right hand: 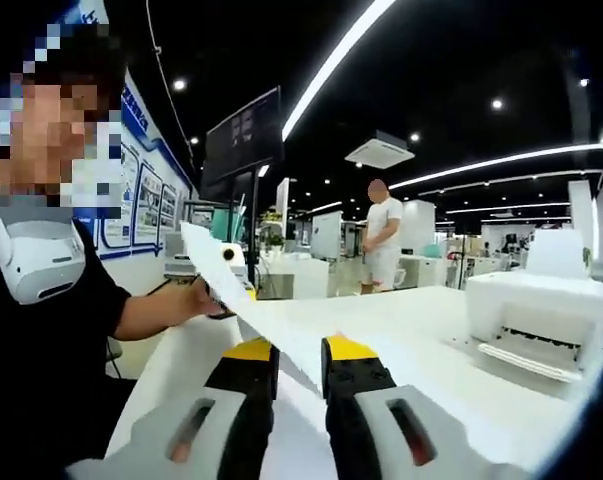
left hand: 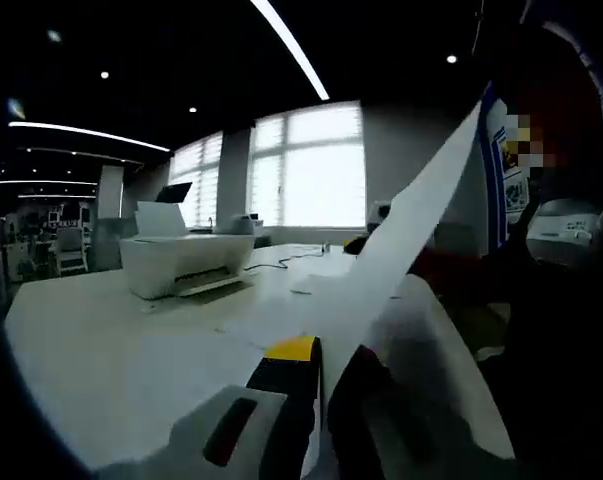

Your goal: Organize the stack of printing papers by aligning and flattening the scattered papers on the table

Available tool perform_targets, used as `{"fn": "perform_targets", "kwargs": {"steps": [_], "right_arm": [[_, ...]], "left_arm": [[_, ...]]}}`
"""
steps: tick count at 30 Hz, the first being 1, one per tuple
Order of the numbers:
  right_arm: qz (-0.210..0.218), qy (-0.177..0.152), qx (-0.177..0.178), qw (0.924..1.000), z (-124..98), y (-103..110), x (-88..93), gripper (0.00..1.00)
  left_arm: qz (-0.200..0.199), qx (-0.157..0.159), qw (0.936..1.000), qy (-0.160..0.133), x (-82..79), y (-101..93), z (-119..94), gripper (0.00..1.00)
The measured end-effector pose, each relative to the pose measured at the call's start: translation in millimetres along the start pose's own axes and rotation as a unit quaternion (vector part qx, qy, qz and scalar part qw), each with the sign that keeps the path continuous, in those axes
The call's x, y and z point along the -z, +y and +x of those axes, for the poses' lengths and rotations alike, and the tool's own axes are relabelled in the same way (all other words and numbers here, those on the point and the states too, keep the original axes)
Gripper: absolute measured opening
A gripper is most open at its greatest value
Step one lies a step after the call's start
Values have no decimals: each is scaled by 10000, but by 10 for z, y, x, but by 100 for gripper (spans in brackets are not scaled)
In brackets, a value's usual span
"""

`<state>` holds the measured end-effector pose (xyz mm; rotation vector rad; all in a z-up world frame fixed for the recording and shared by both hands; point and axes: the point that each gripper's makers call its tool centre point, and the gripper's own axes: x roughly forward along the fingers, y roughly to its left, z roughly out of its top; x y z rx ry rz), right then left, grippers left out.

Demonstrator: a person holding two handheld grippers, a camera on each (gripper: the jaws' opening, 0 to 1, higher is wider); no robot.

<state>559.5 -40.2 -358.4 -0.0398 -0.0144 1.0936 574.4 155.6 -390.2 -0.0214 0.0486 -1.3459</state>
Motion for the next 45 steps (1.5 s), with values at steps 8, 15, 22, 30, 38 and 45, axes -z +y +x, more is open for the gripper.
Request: {"fn": "perform_targets", "kwargs": {"steps": [8, 15, 22, 30, 38, 45], "right_arm": [[41, -145, 366, 9992, -235, -136, -69, 15], [74, -147, 457, 9988, -231, -187, -110, 10], [545, -161, 337, 9978, -158, -190, -142, 0], [1509, 255, 288, 9878, -112, -147, 112, 0], [2021, 461, 463, 9772, -78, -275, 334, 0], [1958, 673, 544, 9768, 65, -362, 474, 0]], "left_arm": [[-317, 58, 9995, 40, 70, 7, 34, 6], [-504, 278, 9983, 121, 108, -79, 77, 6], [-1628, 913, 9824, -66, 97, -242, 53, 6], [-2193, 995, 9703, 216, 262, -262, 103, 6], [-2708, 453, 9599, 562, 453, -88, 101, 6], [-2486, -116, 9638, 955, 587, 84, 117, 6]]}}
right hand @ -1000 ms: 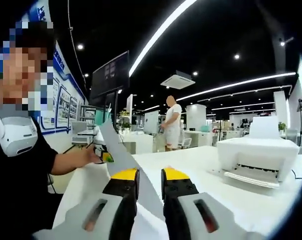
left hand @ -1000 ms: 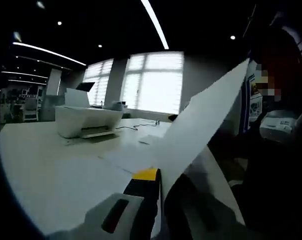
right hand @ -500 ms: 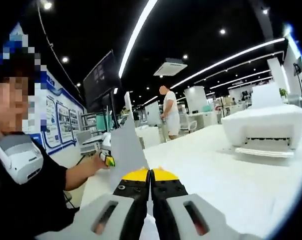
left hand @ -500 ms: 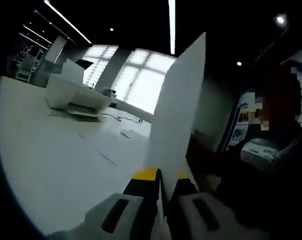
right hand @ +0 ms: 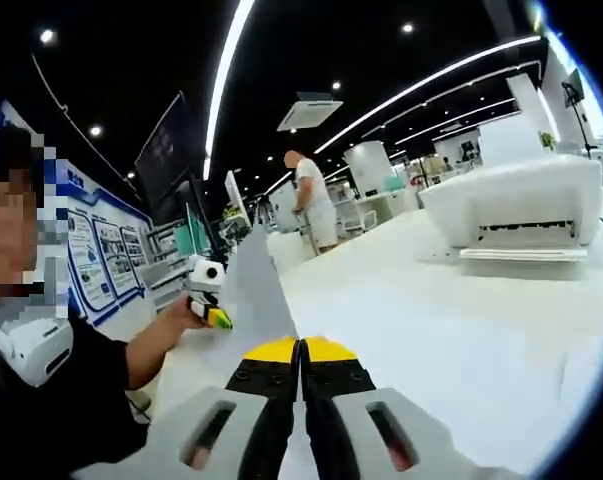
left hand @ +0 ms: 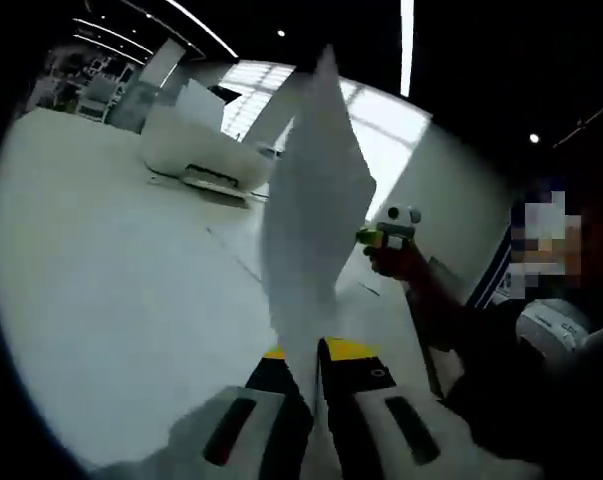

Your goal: Organize the stack of printing papers by aligning and flattening the scattered papers on the table

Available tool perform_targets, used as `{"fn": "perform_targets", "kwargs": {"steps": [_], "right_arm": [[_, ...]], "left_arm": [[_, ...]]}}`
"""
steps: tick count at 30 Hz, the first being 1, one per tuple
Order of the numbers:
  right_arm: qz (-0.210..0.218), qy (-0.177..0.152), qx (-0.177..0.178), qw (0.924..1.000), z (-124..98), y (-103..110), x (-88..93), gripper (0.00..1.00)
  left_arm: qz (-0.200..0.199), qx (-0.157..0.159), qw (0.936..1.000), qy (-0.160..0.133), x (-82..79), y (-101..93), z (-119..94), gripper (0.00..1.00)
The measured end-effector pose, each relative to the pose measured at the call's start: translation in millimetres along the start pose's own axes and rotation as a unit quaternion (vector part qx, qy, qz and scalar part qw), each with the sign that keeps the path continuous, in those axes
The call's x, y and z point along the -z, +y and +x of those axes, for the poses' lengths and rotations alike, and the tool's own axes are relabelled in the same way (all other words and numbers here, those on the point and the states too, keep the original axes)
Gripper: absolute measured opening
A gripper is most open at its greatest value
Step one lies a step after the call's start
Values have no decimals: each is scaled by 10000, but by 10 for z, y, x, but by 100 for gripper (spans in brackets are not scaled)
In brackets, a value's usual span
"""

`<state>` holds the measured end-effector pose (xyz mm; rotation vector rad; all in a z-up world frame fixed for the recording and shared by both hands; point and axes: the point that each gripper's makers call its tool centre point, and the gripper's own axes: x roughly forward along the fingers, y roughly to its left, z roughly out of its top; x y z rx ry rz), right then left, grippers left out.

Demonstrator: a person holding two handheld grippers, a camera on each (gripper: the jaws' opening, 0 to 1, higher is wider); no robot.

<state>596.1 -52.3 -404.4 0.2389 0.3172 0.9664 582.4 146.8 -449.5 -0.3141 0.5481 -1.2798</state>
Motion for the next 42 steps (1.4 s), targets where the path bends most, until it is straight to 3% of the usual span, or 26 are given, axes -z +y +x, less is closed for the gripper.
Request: {"fn": "perform_targets", "kwargs": {"steps": [8, 14, 18, 22, 29, 31, 35, 38, 42], "right_arm": [[77, 413, 234, 9988, 165, -141, 283, 0], [179, 582, 406, 9973, 121, -269, 423, 0], [242, 655, 436, 9966, 101, -277, 503, 0], [301, 764, 452, 9956, 86, -263, 588, 0], [399, 652, 551, 9956, -31, -235, 629, 0], [425, 626, 570, 9955, -62, -242, 626, 0], [422, 664, 589, 9952, -78, -239, 669, 0], [395, 838, 643, 9936, -83, -226, 772, 0], [178, 958, 691, 9928, -101, -278, 801, 0]], "left_arm": [[665, -715, 9951, 152, 23, 204, 27, 7], [1040, -985, 9896, -150, -113, 303, -33, 14], [943, -836, 9915, -335, -161, 282, -80, 16], [964, -911, 9906, -327, -142, 320, -86, 20], [714, -785, 9935, -400, -148, 312, -100, 15], [665, -703, 9948, -319, -120, 291, -85, 7], [501, -599, 9968, -142, -39, 253, -29, 7], [57, -476, 9988, 51, 60, 245, 9, 6], [-11, -509, 9986, 154, 127, 282, 56, 6]]}}
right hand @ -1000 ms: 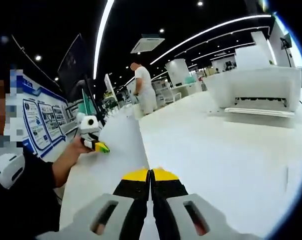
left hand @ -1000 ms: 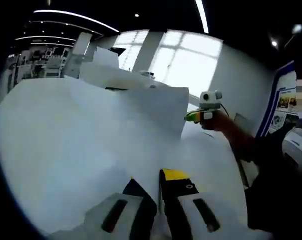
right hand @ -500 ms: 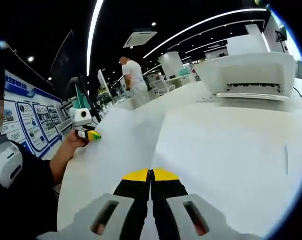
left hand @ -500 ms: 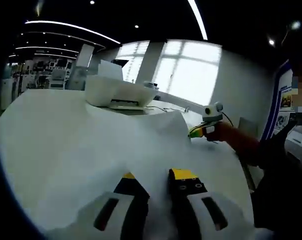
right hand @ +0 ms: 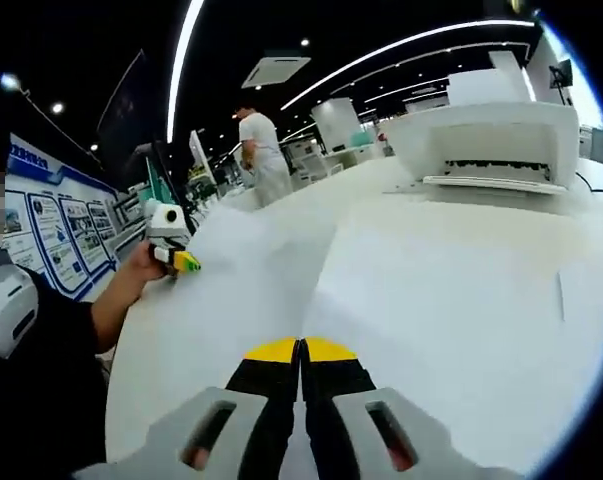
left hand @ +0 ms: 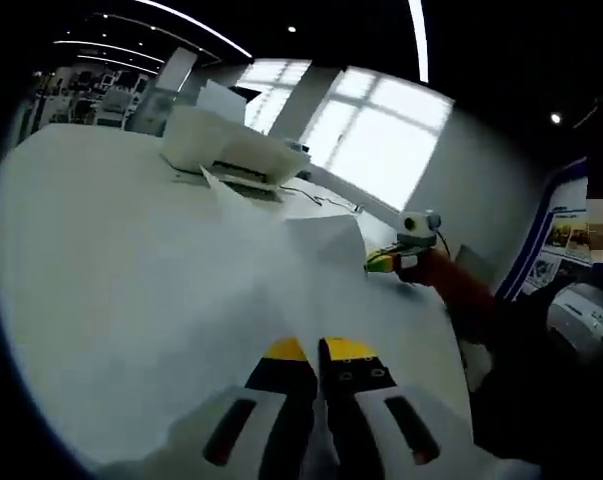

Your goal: Organize the stack of printing papers by aligning and flattening the scattered papers on the table

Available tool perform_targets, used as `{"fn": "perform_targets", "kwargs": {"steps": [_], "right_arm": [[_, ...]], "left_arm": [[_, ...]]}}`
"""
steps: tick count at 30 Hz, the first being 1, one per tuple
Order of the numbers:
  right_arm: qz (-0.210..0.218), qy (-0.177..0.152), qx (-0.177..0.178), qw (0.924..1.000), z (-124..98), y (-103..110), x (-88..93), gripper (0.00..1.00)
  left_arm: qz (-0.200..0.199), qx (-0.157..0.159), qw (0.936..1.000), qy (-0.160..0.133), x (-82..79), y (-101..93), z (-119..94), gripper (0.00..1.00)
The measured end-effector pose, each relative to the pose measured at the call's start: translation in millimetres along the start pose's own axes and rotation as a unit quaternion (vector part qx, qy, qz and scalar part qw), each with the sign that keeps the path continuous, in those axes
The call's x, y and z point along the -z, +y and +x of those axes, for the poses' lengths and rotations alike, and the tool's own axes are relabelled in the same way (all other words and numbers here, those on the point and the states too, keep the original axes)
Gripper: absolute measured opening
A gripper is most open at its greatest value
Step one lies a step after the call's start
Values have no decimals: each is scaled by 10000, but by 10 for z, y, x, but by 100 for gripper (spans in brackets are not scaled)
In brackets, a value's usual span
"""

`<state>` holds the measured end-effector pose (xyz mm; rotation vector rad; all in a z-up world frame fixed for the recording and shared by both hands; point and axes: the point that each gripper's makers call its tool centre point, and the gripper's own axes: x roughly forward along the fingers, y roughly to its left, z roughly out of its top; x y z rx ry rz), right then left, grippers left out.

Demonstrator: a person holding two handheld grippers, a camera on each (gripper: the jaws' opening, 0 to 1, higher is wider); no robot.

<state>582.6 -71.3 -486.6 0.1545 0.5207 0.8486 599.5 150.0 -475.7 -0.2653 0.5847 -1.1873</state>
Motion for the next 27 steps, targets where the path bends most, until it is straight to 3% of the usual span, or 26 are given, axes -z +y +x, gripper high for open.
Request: {"fn": "perform_targets", "kwargs": {"steps": [3, 6, 10, 19, 22, 27], "right_arm": [[-197, -44, 84, 9998, -41, -39, -30, 1], [-334, -112, 229, 9991, -132, -103, -72, 11], [-492, -346, 509, 9969, -388, -180, -186, 17], [-769, -616, 1499, 9838, -1302, -438, -315, 28], [-755, -591, 1860, 9779, -1650, -565, -275, 31], [-645, -569, 2393, 9671, -2029, -730, -168, 38]], "left_arm": [[-58, 8, 10000, 57, 34, 3, 17, 6], [-52, -10, 10000, 69, 41, 6, 24, 6], [-25, -28, 10000, 90, 59, 8, 35, 6], [30, -24, 10000, 10, 50, -10, 22, 6], [48, -19, 10000, -24, 53, -26, 19, 6], [56, -16, 10000, -57, 53, -25, 14, 6]]}}
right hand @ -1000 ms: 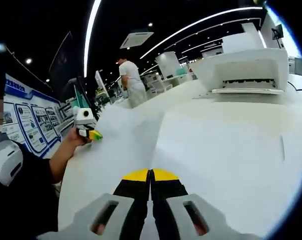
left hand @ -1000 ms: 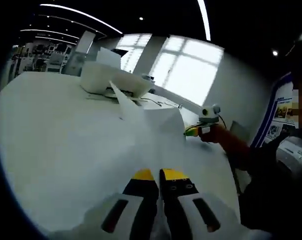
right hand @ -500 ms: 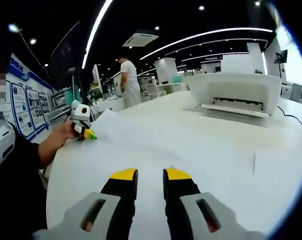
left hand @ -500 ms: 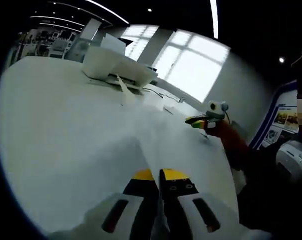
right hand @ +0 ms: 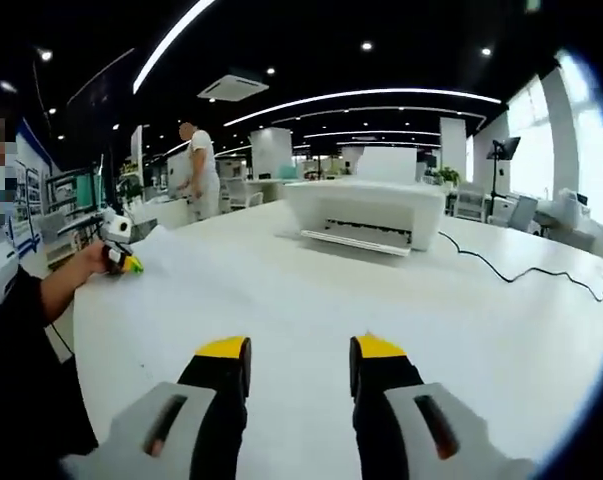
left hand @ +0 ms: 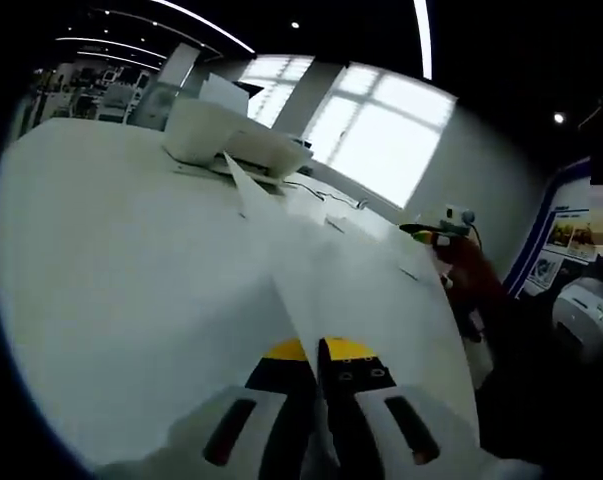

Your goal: Organize the stack of printing papers by aligning and flattening the scattered papers on the table

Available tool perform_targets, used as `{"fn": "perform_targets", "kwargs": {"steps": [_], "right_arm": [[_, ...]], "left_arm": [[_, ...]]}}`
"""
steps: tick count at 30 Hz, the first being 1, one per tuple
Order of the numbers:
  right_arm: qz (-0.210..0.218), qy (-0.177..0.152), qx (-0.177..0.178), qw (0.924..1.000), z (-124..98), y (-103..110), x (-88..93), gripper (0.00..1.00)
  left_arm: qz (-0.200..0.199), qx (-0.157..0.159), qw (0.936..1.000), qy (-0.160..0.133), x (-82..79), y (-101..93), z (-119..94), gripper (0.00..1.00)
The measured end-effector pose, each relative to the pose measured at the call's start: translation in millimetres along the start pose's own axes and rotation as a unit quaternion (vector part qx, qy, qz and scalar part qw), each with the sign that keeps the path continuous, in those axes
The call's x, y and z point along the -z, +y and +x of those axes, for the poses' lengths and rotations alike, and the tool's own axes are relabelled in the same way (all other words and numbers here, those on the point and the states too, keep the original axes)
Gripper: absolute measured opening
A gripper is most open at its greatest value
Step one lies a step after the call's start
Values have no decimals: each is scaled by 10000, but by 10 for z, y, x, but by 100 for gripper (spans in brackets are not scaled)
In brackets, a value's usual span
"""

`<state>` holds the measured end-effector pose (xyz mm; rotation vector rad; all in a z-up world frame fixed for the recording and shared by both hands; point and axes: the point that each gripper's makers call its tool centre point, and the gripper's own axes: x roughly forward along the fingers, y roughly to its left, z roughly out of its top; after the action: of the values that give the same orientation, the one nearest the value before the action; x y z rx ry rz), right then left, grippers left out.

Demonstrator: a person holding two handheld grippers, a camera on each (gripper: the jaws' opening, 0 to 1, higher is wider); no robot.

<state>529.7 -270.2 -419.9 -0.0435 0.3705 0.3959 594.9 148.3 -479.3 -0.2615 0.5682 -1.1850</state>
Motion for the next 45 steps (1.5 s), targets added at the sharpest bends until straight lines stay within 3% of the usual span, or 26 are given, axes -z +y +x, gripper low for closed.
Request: {"fn": "perform_targets", "kwargs": {"steps": [9, 13, 21, 32, 38, 45], "right_arm": [[148, 256, 599, 9978, -256, -414, 285, 54], [273, 459, 747, 9958, -332, -586, 447, 69], [465, 645, 1124, 9905, -488, -952, 668, 89], [834, 801, 1317, 9845, -435, -1115, 987, 90], [877, 833, 1417, 9825, -412, -1146, 1044, 89], [632, 944, 1539, 9815, -400, -1181, 1077, 84]], "left_arm": [[-5, 23, 10000, 4, 11, 11, -6, 6], [13, 6, 10000, 18, 17, 23, -7, 6], [6, 13, 10000, 4, 12, 24, -6, 6], [14, 29, 10000, -13, 12, 11, -4, 6], [55, 47, 10000, -9, 17, -1, -2, 6], [63, 42, 10000, -6, 13, 12, -3, 6]]}}
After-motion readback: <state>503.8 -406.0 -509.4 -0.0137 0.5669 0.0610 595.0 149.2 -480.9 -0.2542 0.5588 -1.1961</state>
